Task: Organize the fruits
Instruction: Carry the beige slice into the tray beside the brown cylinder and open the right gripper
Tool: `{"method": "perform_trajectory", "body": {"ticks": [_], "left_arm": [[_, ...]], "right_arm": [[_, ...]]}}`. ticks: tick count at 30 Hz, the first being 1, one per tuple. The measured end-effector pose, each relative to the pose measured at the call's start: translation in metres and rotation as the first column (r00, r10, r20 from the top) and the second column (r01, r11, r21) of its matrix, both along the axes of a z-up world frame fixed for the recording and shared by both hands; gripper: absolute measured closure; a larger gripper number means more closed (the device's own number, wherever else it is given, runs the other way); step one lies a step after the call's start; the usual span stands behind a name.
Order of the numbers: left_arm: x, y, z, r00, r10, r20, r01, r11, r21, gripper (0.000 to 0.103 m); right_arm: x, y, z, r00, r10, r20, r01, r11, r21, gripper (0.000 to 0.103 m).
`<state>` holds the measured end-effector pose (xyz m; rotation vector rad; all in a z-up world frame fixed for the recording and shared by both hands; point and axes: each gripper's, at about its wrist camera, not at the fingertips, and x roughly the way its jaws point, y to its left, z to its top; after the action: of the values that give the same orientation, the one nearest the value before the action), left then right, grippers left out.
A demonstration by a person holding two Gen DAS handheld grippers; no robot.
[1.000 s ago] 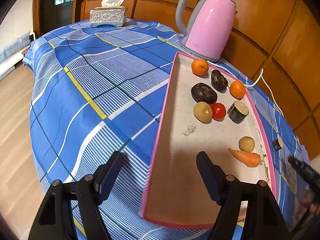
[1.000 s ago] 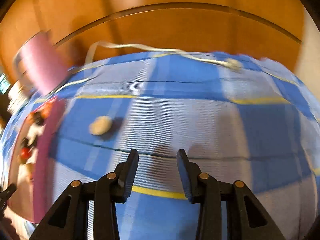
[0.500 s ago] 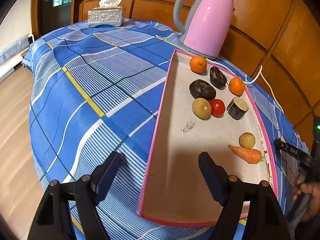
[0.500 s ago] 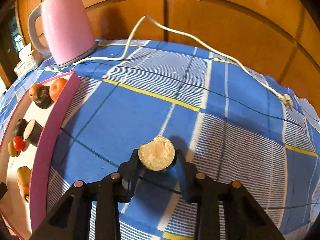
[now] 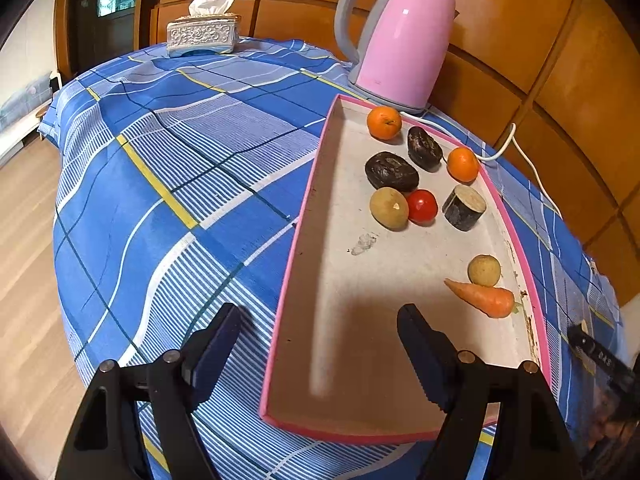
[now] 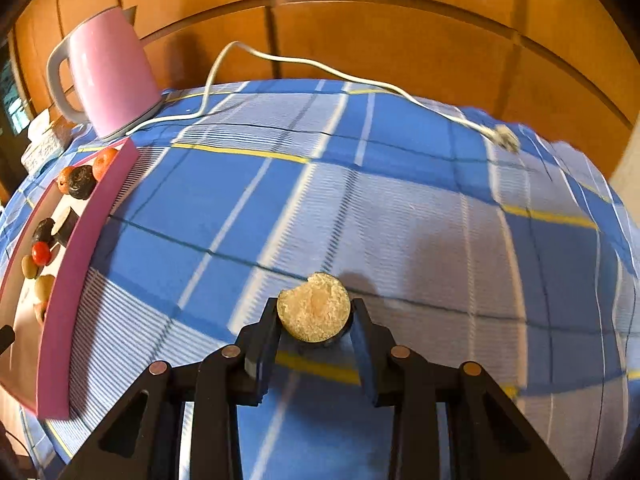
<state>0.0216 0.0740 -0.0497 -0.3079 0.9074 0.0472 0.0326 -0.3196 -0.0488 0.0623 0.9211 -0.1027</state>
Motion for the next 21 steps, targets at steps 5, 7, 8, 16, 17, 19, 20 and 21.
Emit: {"method": "perform_trajectory", "body": {"ticks": [5,7,8,16,17,19,20,21], "left_arm": [[-0.002,-0.003,0.001,1.0,-0.011,0.004,0.011,1.0,0.001,0.022],[-0.003,-0.003,0.002,1.0,-0.011,0.005,0.011,1.0,0.001,0.022],[-0.003,-0.003,0.002,1.0,-0.011,0.007,0.011,1.0,0.001,0.022],[-0.006,-0.003,0.005,1.0,-0.015,0.016,0.015,1.0,0.0,0.022],[-0.006,-0.003,0.006,1.0,-0.014,0.018,0.014,1.0,0.0,0.022],[-0.007,-0.002,0.006,1.0,-0.012,0.018,0.012,1.0,-0.002,0.022],[-0.007,-0.002,0.007,1.0,-0.01,0.019,0.01,1.0,-0.003,0.022],[-0.008,-0.001,0.007,1.0,-0.009,0.02,0.009,1.0,-0.003,0.022]], "right_arm": [[-0.017,-0.014,-0.002,0.999,-0.023,0.033,0.022,1.0,0.015,0.069],[-0.02,-0.014,-0.003,0.999,-0.02,0.051,0.019,1.0,0.016,0.069],[-0.021,-0.013,-0.004,0.998,-0.017,0.063,0.016,1.0,0.004,0.068],[-0.021,-0.011,-0.006,0.997,-0.021,0.077,0.021,1.0,-0.003,0.068],[-0.021,-0.01,-0.006,0.997,-0.021,0.078,0.022,1.0,-0.009,0.068],[-0.021,-0.011,-0.007,0.997,-0.022,0.079,0.023,1.0,-0.008,0.068],[-0.022,-0.011,-0.007,0.997,-0.022,0.079,0.023,1.0,-0.007,0.068],[-0.022,-0.011,-0.006,0.997,-0.023,0.08,0.023,1.0,-0.006,0.068]]}}
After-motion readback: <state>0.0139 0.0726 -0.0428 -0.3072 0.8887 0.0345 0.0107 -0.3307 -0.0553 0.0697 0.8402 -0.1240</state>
